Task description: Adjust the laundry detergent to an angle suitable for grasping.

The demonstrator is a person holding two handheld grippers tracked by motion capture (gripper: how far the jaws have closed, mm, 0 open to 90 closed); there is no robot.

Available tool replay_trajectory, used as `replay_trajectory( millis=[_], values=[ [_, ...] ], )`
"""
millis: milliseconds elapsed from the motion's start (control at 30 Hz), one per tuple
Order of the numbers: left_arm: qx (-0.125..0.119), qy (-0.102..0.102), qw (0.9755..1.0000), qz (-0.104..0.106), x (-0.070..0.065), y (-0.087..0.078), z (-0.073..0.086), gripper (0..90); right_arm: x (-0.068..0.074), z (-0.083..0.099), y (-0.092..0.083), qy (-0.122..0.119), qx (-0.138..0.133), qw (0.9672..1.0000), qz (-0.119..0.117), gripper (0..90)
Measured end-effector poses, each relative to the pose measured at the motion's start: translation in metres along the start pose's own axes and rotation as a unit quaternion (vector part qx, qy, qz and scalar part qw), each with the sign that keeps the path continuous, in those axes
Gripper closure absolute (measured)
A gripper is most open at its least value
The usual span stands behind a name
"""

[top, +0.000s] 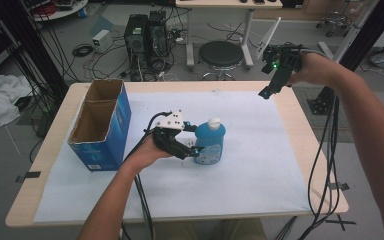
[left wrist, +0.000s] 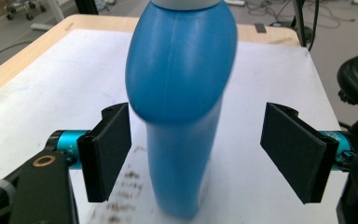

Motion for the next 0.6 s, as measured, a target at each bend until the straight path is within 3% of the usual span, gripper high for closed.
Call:
replay_trajectory(
  millis=[33,67,100,167,267,300,400,533,600],
  values=[
    [0.004,-0.01,0.9999,0.001,0.0,-0.005,0.0,24.6,0.0,0.0,0.0,0.0,0.0,1.0,0.0,3.3],
    [0.01,-0.035,0.9993,0.001,0.001,-0.01,0.001,24.6,0.0,0.0,0.0,-0.001,-0.001,1.0,0.001,3.3],
    [0.02,-0.055,0.9982,-0.013,0.003,-0.013,0.001,24.6,0.0,0.001,-0.001,0.001,0.0,1.0,0.001,3.3],
    [0.04,-0.076,0.9959,-0.029,0.006,-0.021,0.002,24.6,0.001,0.001,0.0,0.0,0.003,1.0,0.002,3.3],
    [0.057,-0.066,0.9955,-0.036,0.007,-0.032,-0.001,24.6,0.002,0.0,0.001,-0.002,0.002,1.0,0.002,3.3],
    [0.081,-0.055,0.9939,-0.05,0.008,-0.035,-0.001,24.6,0.002,0.0,0.002,-0.004,0.001,1.0,0.001,3.3],
    [0.125,-0.031,0.9899,-0.058,0.011,-0.043,-0.004,24.6,0.003,0.0,0.004,-0.005,0.002,1.0,0.001,3.3],
    [0.169,-0.026,0.9814,-0.088,0.026,-0.054,-0.013,24.6,0.003,0.001,0.005,-0.003,0.002,1.0,-0.001,3.3],
    [0.186,-0.02,0.9784,-0.088,0.034,-0.058,-0.018,24.5,0.004,0.002,0.005,-0.001,0.004,1.0,-0.002,3.3]
  ],
)
Point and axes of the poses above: each handheld gripper's, and its own axes: y roughly forward along the jaws, z roughly out of its underside, x roughly to its left, the point moved 7 cm from there along y, roughly forward along the jaws, and after that the axes turned 8 degrees about x, right-handed, at the moved point
